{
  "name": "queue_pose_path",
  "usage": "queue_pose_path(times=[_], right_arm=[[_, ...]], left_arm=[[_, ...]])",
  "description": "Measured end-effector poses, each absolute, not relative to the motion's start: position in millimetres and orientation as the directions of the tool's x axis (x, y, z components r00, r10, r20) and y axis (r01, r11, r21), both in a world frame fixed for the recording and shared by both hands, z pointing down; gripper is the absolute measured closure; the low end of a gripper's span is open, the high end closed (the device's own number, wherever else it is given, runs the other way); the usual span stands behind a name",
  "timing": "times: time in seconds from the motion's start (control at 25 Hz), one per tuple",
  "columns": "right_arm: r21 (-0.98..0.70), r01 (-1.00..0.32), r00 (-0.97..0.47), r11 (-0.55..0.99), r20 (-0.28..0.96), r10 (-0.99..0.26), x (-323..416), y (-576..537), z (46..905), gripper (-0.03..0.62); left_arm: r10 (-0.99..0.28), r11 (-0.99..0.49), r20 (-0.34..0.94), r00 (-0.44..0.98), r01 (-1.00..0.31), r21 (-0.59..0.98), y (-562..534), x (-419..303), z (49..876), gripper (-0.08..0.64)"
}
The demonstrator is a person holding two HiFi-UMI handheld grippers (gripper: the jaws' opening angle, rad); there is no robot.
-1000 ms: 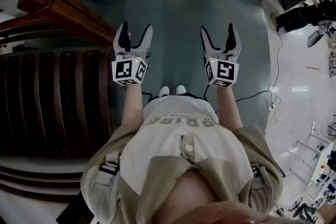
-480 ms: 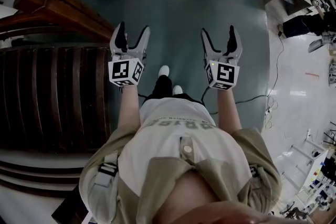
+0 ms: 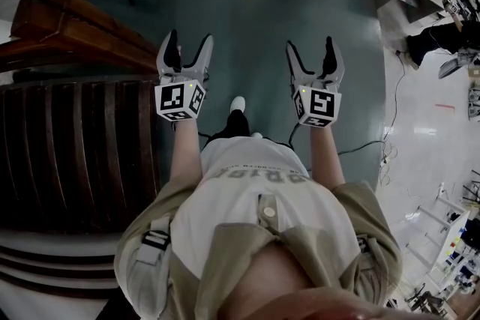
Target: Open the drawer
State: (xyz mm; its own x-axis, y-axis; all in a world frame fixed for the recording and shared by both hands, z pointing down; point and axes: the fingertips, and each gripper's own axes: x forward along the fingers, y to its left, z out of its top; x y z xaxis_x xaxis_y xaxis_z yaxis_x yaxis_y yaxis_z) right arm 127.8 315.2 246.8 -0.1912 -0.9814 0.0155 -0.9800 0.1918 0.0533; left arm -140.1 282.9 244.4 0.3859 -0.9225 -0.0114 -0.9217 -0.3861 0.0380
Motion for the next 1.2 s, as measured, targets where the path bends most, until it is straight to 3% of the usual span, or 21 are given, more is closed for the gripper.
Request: queue_pose_path(times=[0.48, 1.2], right_arm=[[0.092, -0.987, -0.138, 0.134, -0.036, -0.99, 82, 214, 221, 0.193], [0.104, -0.983, -0.146, 0.148, 0.029, -0.989, 71, 130, 242, 0.193]], left_arm=[[-0.888, -0.454, -0.081, 0.452, -0.891, 0.016, 165, -174, 210, 0.193], [-0.897, -0.442, -0.006, 0.442, -0.896, 0.047, 93, -190, 244, 0.193]])
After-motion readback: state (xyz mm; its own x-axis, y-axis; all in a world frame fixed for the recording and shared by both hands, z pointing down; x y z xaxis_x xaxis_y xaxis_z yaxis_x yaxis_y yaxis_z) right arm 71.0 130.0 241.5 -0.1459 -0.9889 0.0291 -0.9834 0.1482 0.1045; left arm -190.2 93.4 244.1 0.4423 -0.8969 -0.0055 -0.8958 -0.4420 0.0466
